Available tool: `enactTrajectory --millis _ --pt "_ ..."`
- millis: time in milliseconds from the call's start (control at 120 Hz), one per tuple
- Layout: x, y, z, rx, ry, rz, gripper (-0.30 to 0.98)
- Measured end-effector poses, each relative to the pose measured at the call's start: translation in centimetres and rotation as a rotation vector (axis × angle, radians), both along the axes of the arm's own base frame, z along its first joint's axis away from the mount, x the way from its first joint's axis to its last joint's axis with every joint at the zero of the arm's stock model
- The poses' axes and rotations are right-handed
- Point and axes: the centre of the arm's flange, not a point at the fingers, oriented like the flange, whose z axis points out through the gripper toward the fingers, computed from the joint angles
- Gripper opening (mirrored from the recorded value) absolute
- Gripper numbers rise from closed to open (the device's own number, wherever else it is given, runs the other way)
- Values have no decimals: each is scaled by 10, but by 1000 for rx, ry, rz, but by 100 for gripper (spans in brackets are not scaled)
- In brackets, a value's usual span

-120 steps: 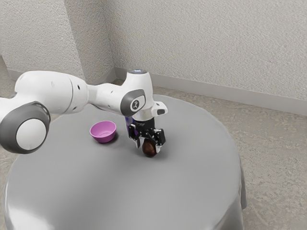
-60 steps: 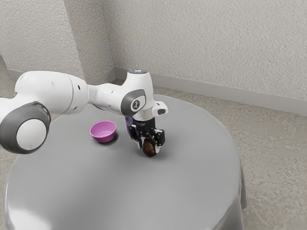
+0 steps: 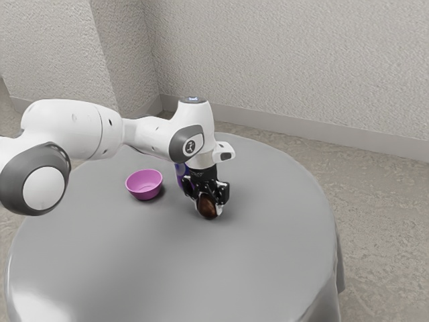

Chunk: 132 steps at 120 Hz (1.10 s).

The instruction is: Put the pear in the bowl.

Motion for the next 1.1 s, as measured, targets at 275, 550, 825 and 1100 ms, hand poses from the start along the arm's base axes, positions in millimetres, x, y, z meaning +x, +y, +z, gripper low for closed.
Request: enactTrajectory --millis 275,550,825,1100 --pt "0 -1 6 2 -9 2 39" --pt "1 26 78 52 -97 24 36" --pt "-25 108 133 125 -113 131 33" --pt "-24 209 118 115 -80 273 31"
